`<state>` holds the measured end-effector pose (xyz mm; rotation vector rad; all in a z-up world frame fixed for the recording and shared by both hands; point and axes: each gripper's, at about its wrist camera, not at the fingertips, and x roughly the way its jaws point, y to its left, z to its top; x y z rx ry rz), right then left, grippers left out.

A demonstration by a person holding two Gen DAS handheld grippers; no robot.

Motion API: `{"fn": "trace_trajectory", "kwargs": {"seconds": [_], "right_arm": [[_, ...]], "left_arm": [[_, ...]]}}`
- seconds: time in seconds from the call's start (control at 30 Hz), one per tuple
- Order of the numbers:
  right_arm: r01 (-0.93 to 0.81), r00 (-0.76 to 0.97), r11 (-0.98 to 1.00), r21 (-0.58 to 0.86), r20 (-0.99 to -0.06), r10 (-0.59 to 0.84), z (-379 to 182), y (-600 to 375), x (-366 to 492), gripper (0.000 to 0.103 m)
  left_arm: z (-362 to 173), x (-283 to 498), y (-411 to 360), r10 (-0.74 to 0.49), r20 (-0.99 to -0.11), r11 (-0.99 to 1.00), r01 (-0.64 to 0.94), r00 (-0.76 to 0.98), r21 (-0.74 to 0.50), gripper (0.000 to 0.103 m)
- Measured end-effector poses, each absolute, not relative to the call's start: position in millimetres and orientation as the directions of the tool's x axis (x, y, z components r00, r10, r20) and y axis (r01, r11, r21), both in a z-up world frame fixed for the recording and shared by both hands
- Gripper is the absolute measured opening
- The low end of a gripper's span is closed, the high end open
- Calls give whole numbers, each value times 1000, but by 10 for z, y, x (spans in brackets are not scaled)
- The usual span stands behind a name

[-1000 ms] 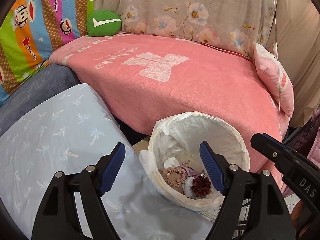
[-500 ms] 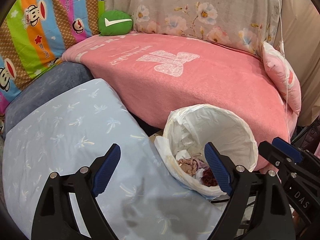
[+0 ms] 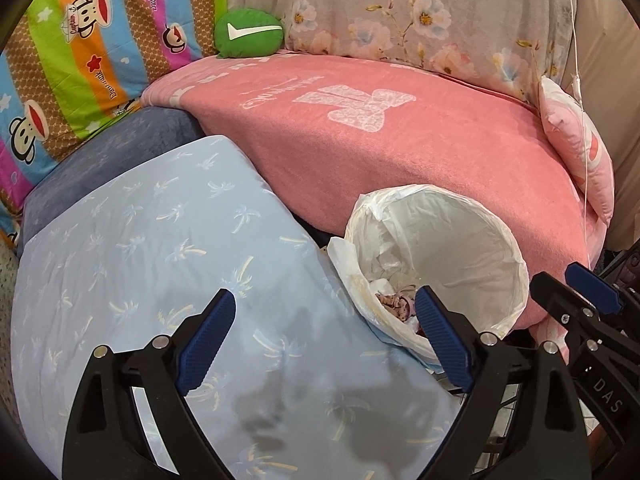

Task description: Organize soft objects

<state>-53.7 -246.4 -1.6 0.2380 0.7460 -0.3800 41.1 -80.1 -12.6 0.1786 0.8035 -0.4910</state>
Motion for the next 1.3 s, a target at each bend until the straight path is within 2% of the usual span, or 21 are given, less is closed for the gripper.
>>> {"fn": "trace_trajectory", "kwargs": {"seconds": [0.43, 0.57, 1.07, 1.1, 1.13, 1.3], "right_arm": [[434, 671, 898, 79, -693, -264, -33, -2490, -602, 68], [430, 674, 900, 64, -686, -274, -31, -2462, -609, 85], [425, 654, 904, 37, -704, -279, -123, -2405, -635, 88], [425, 653, 905, 37, -705, -278, -128, -2406, -638, 89], [425, 652, 904, 37, -706, -278, -130, -2406, -639, 97], [424, 651, 905, 30, -705, -282, -127, -2408, -636, 97]], "left_arm": [[-173, 389, -730, -328, -740, 890, 454, 587, -34, 90], [-179, 395, -718, -324, -742, 893, 449, 587, -35, 90], [-219, 355, -710, -300, -743, 899, 438, 598, -10, 90], [-219, 353, -714, -300, -742, 899, 438, 599, -10, 90], [-220, 352, -716, -299, -742, 899, 437, 600, -8, 90], [-223, 350, -721, -295, -743, 900, 435, 601, -6, 90]]}}
